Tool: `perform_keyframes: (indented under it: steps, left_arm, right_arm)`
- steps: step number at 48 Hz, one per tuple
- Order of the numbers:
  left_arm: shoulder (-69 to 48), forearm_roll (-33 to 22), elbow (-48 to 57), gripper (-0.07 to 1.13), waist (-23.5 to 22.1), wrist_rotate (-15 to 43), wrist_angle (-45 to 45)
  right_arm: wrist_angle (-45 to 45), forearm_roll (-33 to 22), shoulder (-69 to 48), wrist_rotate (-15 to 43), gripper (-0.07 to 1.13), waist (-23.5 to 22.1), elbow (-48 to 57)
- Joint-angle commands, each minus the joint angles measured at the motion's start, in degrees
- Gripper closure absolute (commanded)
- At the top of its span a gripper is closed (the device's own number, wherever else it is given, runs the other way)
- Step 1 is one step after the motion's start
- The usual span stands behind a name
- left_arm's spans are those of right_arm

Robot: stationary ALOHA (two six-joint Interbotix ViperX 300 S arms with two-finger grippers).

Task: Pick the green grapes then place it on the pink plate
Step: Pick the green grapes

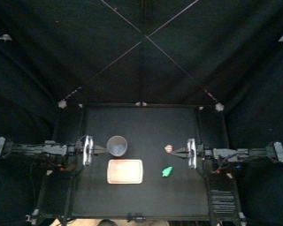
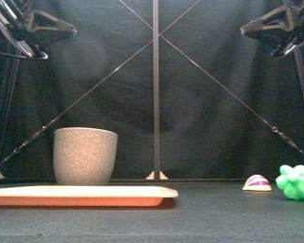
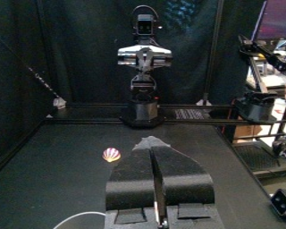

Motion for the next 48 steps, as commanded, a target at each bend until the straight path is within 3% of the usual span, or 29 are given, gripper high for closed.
perform_keyframes:
  steps: [1,10,15,25,30,40,44,48]
  left_arm:
    - [0.44,-0.26,-2.55,0.89,0.35,0.00,4.04]
    - [0.44,-0.26,-3.08,0.89,1.14,0.18,13.01]
    - [0.44,-0.44,-2.81,0.89,1.49,0.00,15.56]
    - [0.44,-1.49,-2.55,0.89,1.58,0.00,15.73]
    - [0.44,-2.02,-2.55,0.89,1.58,0.00,15.73]
    - [0.44,-2.55,-2.37,0.89,2.20,0.00,15.73]
    - [0.44,-2.55,-2.02,0.89,2.46,0.09,15.73]
    - [0.44,-2.55,-1.67,0.89,2.90,0.09,15.73]
  right_arm:
    - [1.49,0.35,2.20,0.26,0.99,0.62,0.18]
    - [19.42,0.79,8.17,1.76,0.99,2.11,-0.09]
    - [27.60,4.04,13.01,3.69,0.98,2.11,-0.70]
    - [29.27,8.00,19.16,6.15,0.92,3.87,-2.02]
    - [29.18,10.46,20.74,7.56,0.74,5.01,-3.08]
    - [29.00,17.40,22.76,13.10,0.22,5.19,-2.99]
    - [29.09,18.02,23.20,15.29,0.12,5.36,-2.64]
    - [29.09,17.05,23.38,15.47,0.12,6.06,-2.64]
